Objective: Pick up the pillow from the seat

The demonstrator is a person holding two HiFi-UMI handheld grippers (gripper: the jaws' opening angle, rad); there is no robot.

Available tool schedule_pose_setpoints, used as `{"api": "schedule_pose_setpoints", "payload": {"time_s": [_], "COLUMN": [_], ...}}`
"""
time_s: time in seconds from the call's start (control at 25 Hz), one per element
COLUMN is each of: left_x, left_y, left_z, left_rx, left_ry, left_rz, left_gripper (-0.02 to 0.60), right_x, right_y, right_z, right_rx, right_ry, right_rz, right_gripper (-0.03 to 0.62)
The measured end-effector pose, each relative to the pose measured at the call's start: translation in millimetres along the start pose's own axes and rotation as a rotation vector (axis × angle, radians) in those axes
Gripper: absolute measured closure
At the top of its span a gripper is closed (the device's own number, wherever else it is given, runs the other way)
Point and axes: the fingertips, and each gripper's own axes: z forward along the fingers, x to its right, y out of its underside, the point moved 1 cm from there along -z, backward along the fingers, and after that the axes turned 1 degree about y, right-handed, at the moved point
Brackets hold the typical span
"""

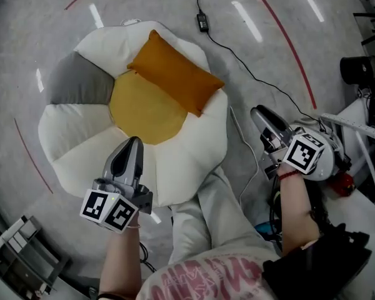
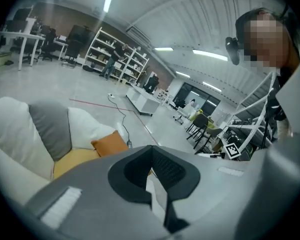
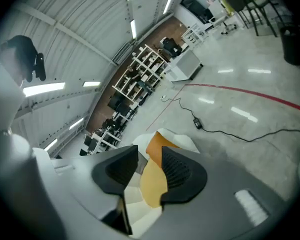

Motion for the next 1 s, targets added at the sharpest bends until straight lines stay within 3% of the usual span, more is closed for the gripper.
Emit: {"api": "schedule_pose_setpoints", "payload": {"time_s": [0.2, 0.32, 0.48, 0.52, 0.64, 0.68, 0.8, 1.0], "left_x": [-29, -50, -87, -97, -130, -139, -162, -173], "left_y": [62, 95, 131, 142, 170, 177, 187, 181], "left_z": [51, 91, 134, 142, 165, 172, 195, 236], "left_rx": [-0.020, -0.036, 0.001, 0.005, -0.001, -0.004, 0.026, 0.139], "left_ry": [0.152, 0.186, 0.187, 0.176, 0.133, 0.126, 0.125, 0.182], "left_rz": [-0.037, -0.042, -0.193, -0.241, -0.307, -0.314, -0.386, -0.601], "left_gripper": [0.568, 0.568, 0.567, 0.539, 0.291, 0.253, 0.214, 0.164], "right_x": [50, 81, 114, 121, 141, 147, 161, 179], "right_y": [45, 65, 87, 92, 102, 105, 109, 117], "right_z": [38, 66, 104, 112, 135, 141, 160, 185], "right_rx": [0.057, 0.102, 0.139, 0.144, 0.162, 0.164, 0.168, 0.213], "right_ry": [-0.019, -0.042, -0.059, -0.053, -0.029, -0.027, -0.036, -0.014], "right_rz": [0.148, 0.211, 0.283, 0.300, 0.360, 0.390, 0.472, 0.568], "right_gripper": [0.434, 0.427, 0.383, 0.375, 0.373, 0.365, 0.322, 0.292]}}
